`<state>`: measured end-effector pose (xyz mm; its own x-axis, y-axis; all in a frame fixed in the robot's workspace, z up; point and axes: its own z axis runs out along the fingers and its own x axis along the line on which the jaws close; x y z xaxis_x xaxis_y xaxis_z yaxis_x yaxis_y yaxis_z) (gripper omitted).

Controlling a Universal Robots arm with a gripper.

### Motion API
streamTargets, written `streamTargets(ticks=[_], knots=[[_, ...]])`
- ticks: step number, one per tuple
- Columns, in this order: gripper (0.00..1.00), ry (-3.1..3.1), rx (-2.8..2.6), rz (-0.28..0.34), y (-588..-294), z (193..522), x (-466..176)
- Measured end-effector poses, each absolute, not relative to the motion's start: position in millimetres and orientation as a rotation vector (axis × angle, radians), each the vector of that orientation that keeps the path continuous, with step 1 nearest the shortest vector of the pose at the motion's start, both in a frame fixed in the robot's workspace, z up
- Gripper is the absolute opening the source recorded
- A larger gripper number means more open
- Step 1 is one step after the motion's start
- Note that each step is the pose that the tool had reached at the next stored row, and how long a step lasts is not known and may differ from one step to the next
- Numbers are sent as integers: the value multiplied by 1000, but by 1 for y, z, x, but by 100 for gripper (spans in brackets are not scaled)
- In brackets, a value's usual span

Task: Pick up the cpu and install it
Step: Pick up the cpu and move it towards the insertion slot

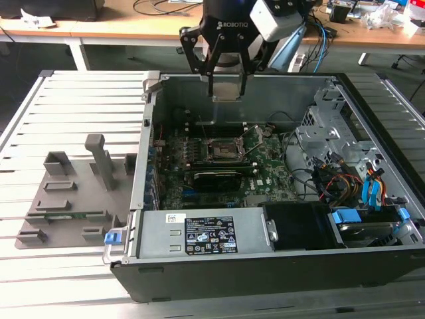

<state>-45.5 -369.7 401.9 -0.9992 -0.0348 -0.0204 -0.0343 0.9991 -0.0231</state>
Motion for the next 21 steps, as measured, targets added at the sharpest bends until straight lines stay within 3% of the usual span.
streamTargets(ticks=[21], knots=[[55,3121,-54,-75,-363,365,5]])
